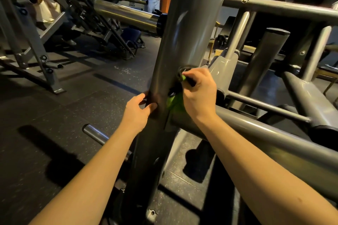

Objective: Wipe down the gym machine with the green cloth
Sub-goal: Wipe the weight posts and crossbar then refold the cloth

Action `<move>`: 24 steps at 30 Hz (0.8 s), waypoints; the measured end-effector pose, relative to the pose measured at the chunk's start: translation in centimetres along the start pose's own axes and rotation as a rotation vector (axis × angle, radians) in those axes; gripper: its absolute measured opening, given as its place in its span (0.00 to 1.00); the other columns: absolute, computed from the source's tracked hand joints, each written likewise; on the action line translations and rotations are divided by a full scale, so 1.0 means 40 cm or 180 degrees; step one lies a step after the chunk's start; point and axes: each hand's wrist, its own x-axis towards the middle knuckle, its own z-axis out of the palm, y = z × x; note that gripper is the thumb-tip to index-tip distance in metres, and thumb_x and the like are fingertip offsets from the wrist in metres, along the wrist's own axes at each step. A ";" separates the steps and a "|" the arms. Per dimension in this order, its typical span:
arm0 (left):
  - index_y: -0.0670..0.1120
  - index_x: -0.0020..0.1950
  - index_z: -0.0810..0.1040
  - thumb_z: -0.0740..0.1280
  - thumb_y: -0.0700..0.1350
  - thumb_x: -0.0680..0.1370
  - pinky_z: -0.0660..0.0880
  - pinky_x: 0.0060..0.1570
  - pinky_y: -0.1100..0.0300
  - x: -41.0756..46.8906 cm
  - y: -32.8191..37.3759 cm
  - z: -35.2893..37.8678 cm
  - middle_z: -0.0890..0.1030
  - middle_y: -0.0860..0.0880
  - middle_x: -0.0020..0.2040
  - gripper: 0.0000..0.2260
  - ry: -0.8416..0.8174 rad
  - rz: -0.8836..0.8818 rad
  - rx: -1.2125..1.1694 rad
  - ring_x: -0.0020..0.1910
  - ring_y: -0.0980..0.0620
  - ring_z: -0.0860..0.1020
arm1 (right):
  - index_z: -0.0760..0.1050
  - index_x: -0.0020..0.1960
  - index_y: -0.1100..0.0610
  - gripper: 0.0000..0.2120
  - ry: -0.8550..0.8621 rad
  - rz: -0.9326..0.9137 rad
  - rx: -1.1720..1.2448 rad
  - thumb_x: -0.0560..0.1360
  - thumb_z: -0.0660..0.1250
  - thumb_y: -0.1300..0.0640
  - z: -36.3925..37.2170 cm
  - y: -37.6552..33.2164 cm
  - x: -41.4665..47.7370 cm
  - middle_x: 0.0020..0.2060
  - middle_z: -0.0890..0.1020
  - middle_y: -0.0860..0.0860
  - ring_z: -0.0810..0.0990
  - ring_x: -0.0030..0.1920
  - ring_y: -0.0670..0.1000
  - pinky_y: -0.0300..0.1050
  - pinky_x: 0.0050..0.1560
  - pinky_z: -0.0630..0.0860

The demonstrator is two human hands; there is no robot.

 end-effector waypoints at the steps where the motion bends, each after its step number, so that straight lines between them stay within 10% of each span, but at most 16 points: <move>1: 0.48 0.77 0.71 0.70 0.45 0.80 0.70 0.72 0.45 -0.005 -0.006 0.000 0.75 0.48 0.71 0.25 -0.0007 -0.0039 -0.0026 0.72 0.49 0.72 | 0.83 0.57 0.57 0.10 0.0110 -0.0032 0.0013 0.76 0.73 0.64 0.004 0.003 0.008 0.57 0.78 0.49 0.78 0.56 0.46 0.40 0.59 0.79; 13: 0.48 0.72 0.75 0.65 0.35 0.81 0.70 0.69 0.54 -0.041 -0.121 0.005 0.77 0.52 0.67 0.20 -0.0008 -0.0181 -0.0071 0.68 0.54 0.73 | 0.80 0.64 0.62 0.21 -0.0664 -0.0564 -0.0801 0.72 0.75 0.68 0.192 0.076 -0.278 0.67 0.75 0.59 0.77 0.64 0.59 0.53 0.61 0.81; 19: 0.50 0.71 0.77 0.71 0.45 0.80 0.72 0.67 0.55 -0.084 -0.181 0.012 0.80 0.53 0.65 0.19 -0.0002 -0.0185 -0.0096 0.66 0.56 0.76 | 0.79 0.64 0.61 0.24 -0.0869 -0.0504 -0.0444 0.69 0.74 0.73 0.210 0.158 -0.436 0.65 0.75 0.56 0.78 0.62 0.57 0.53 0.58 0.81; 24: 0.52 0.67 0.78 0.66 0.34 0.81 0.77 0.65 0.57 -0.097 -0.225 0.019 0.81 0.56 0.59 0.19 -0.0122 -0.0282 -0.0073 0.58 0.59 0.79 | 0.80 0.64 0.61 0.17 -0.0441 -0.0190 0.0231 0.76 0.71 0.68 0.225 0.116 -0.376 0.61 0.75 0.53 0.78 0.59 0.53 0.49 0.59 0.79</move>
